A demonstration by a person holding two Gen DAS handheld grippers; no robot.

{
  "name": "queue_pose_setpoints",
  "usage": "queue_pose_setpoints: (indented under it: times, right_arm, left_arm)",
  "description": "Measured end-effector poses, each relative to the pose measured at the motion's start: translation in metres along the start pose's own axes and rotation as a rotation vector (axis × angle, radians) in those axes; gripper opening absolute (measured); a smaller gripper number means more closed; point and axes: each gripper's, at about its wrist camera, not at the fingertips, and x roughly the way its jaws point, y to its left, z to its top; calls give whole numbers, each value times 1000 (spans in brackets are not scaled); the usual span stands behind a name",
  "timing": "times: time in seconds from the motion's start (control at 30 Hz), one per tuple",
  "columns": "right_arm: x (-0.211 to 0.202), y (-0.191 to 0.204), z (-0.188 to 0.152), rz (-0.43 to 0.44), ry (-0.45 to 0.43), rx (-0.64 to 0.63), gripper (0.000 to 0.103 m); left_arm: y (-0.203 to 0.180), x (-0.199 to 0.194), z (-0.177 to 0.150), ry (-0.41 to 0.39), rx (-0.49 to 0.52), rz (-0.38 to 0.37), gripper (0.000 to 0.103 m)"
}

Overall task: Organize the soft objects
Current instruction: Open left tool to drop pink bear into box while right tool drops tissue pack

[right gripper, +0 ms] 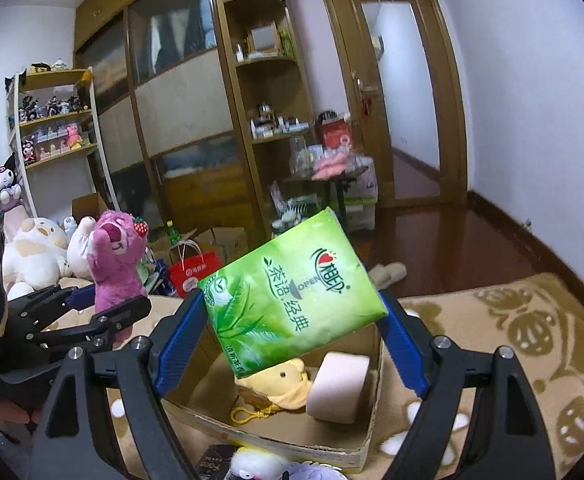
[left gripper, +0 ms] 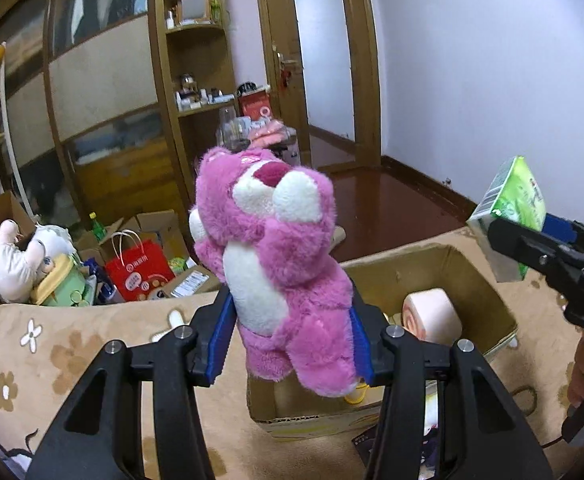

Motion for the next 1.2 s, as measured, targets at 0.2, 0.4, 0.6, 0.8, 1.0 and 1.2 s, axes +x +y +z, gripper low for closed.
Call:
queue_pose_setpoints:
  times: [0.2,0.4,0.6,0.8,1.0,1.2]
  right_arm:
    - [30,-7,-19,12,82,24,88]
    - [46,-9,-31,21,137,31,89]
    - [47,-14,-34,20,160,69,89]
    - [40,-13,-33,-3,167,84,99]
    - [26,-4,-28,-8,154,49,101]
    - [6,4,-27,-22,148,34,103]
  left_arm:
    - [2,26,-16,73,-36,-14,50]
    - [-4,39,-25,122,-5,-23,53]
    - [-8,36,-26,140,21,13,70]
    - [-4,29,-26,155,-3,37,83]
    - [-3,16,-25,145,9,57,93]
    - [-5,-3,-26,137,36,65,99]
